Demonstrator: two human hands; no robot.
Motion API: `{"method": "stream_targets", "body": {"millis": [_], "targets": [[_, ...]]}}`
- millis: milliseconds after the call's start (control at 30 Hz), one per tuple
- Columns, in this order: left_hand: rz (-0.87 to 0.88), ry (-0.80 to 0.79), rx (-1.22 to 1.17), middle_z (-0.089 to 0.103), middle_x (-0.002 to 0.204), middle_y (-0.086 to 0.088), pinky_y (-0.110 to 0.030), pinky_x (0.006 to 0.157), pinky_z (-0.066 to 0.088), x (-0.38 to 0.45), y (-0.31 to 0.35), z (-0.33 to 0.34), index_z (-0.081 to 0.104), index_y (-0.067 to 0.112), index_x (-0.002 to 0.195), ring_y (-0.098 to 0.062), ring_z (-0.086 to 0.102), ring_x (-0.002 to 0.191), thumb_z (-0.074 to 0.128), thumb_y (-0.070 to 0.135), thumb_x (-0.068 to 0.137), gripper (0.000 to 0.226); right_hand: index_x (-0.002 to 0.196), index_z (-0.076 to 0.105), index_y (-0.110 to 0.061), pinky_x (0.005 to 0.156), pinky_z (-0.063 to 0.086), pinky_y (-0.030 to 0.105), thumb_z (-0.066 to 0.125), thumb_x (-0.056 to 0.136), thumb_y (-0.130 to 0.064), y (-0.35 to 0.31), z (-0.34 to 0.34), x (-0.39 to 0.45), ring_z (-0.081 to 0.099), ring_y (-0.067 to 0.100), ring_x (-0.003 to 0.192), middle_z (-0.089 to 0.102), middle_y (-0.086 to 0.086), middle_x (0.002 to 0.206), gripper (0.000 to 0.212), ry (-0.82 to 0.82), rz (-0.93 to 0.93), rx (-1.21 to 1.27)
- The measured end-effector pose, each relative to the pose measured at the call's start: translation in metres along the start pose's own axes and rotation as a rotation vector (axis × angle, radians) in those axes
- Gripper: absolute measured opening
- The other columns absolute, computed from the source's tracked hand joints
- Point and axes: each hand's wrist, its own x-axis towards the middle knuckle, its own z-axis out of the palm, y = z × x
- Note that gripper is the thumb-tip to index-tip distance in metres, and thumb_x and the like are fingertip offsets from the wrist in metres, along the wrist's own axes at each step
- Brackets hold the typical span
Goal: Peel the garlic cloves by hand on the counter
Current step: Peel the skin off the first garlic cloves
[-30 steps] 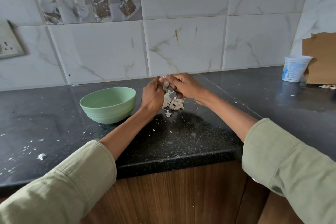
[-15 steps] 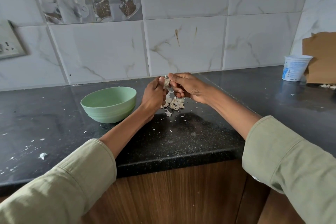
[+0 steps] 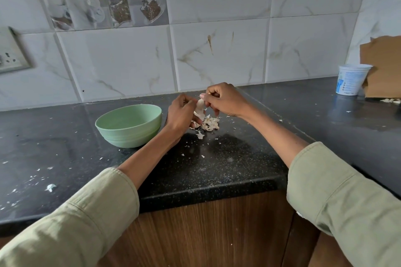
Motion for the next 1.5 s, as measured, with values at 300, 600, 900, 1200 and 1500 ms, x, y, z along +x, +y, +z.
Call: {"method": "stream_targets", "body": {"millis": [300,600,900,1200,1500], "targets": [[0.091,-0.090,0.018,0.078,0.099,-0.008,-0.024,0.049,0.053,-0.003,0.003,0.001,0.069,0.005,0.112,-0.022,0.075,0.064,0.064,0.024,0.106,0.020,0.089,0.068,-0.006,0.064,0.047,0.033,0.061,0.105,-0.044,0.005,0.004,0.003,0.059,0.016,0.058,0.064,0.002,0.065,0.041,0.026,-0.033,-0.045],[0.229,0.006,0.297,0.065,0.074,-0.011,-0.030,0.051,0.050,-0.004,0.001,0.008,0.059,-0.001,0.106,-0.018,0.058,0.058,0.037,0.004,0.107,0.022,0.089,0.071,-0.012,0.051,0.035,0.021,0.047,0.114,-0.031,-0.005,0.019,0.001,0.043,0.008,0.046,0.053,-0.005,0.056,0.039,0.039,-0.102,-0.005],[0.064,0.056,0.105,0.058,0.080,-0.004,-0.039,0.063,0.043,0.001,-0.001,0.011,0.064,0.000,0.108,-0.021,0.052,0.070,0.049,0.012,0.108,0.019,0.084,0.071,-0.015,0.062,0.043,0.020,0.049,0.113,-0.025,-0.006,0.027,0.001,0.054,-0.001,0.054,0.066,-0.002,0.067,0.039,0.052,-0.150,-0.020],[-0.006,-0.050,0.002,0.069,0.077,-0.007,-0.025,0.050,0.049,-0.007,0.006,0.008,0.061,-0.005,0.110,-0.014,0.064,0.059,0.034,-0.001,0.107,0.028,0.097,0.075,-0.019,0.094,0.050,0.025,0.048,0.113,-0.032,-0.002,0.015,0.000,0.066,-0.008,0.096,0.074,-0.013,0.099,0.034,-0.031,-0.102,-0.086],[0.072,-0.099,-0.031,0.079,0.086,-0.009,-0.023,0.050,0.048,-0.006,0.003,0.003,0.062,0.002,0.110,-0.015,0.066,0.060,0.042,0.015,0.114,0.025,0.088,0.062,0.000,0.065,0.041,0.031,0.048,0.112,-0.035,0.000,0.009,0.002,0.056,0.013,0.059,0.061,0.022,0.071,0.045,-0.038,-0.049,-0.102]]}}
